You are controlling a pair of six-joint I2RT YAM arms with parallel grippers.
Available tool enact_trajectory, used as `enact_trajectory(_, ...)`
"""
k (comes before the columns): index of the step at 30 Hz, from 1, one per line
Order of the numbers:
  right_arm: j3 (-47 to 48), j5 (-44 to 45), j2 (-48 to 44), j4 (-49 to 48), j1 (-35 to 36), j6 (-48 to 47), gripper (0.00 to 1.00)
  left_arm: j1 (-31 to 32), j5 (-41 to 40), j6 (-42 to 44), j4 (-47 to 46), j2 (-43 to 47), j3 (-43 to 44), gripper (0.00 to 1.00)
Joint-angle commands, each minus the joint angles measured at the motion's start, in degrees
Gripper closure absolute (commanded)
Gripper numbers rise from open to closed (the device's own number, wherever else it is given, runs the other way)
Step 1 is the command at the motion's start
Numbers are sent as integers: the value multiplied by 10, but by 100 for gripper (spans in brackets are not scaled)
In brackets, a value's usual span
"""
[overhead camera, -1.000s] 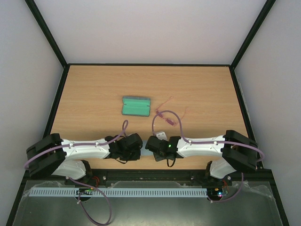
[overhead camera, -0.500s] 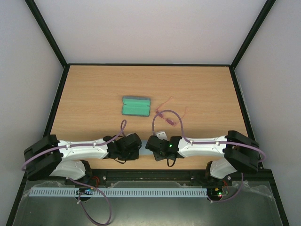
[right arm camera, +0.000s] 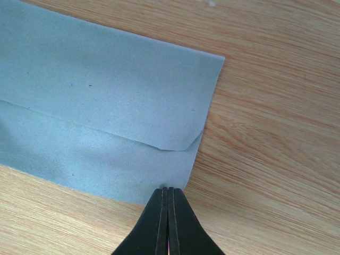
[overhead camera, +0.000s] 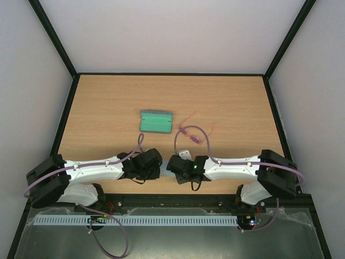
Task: Organize the sunglasses
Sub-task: Fold the glasses cleaning cloth at the center of the board.
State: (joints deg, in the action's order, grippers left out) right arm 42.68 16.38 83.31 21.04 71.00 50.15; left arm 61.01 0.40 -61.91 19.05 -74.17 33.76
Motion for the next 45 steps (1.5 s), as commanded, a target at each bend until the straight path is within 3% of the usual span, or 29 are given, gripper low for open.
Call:
enact_trajectory(1, 16, 15, 1, 33, 3, -3, 99, -10, -7, 14, 22, 3, 16, 98)
enact_trajectory(45, 31, 1, 26, 33, -34, -37, 98, -44, 8, 51, 4, -39, 30, 98)
